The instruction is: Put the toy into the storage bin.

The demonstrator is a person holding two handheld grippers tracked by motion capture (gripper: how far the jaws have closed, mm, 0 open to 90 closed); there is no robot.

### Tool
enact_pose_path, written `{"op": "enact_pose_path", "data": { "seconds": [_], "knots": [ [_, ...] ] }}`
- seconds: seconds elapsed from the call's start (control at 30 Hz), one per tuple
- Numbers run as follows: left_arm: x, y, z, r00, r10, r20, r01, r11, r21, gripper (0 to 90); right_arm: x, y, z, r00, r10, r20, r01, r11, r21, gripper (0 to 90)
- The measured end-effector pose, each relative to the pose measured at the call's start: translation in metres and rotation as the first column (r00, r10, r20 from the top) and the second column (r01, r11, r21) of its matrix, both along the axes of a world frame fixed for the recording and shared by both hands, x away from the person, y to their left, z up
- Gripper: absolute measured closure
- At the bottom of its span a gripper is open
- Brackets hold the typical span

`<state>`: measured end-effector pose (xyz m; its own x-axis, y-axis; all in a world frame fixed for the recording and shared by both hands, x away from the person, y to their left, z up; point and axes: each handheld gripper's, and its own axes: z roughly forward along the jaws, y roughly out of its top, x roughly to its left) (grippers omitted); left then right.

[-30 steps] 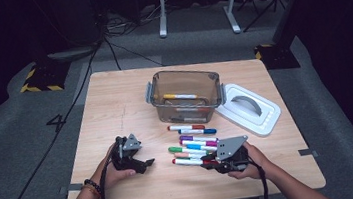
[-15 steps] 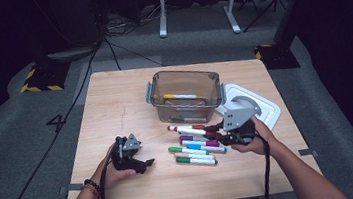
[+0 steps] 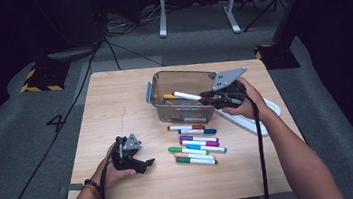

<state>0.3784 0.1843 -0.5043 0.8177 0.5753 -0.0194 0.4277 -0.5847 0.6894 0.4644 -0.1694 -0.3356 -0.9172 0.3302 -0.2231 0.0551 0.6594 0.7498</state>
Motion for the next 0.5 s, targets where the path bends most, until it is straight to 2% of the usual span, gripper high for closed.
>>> {"op": "enact_pose_path", "data": {
  "seconds": [0.23,0.3,0.5],
  "knots": [
    [0.0,0.0,0.0,1.0,0.003,0.0,-0.003,1.0,0.0,14.4,0.031,0.01,-0.01,0.999,-0.028,-0.035,0.027,0.9987,-0.044,74.9],
    [0.0,0.0,0.0,1.0,0.002,0.0,-0.002,1.0,-0.001,14.4,0.037,0.013,-0.014,0.9985,-0.034,-0.043,0.031,0.9969,-0.073,75.0],
    [0.0,0.0,0.0,1.0,0.002,0.0,-0.002,1.0,-0.001,14.4,0.059,0.018,-0.028,0.9931,-0.068,-0.096,0.057,0.9916,-0.117,74.9]
  ]
}}
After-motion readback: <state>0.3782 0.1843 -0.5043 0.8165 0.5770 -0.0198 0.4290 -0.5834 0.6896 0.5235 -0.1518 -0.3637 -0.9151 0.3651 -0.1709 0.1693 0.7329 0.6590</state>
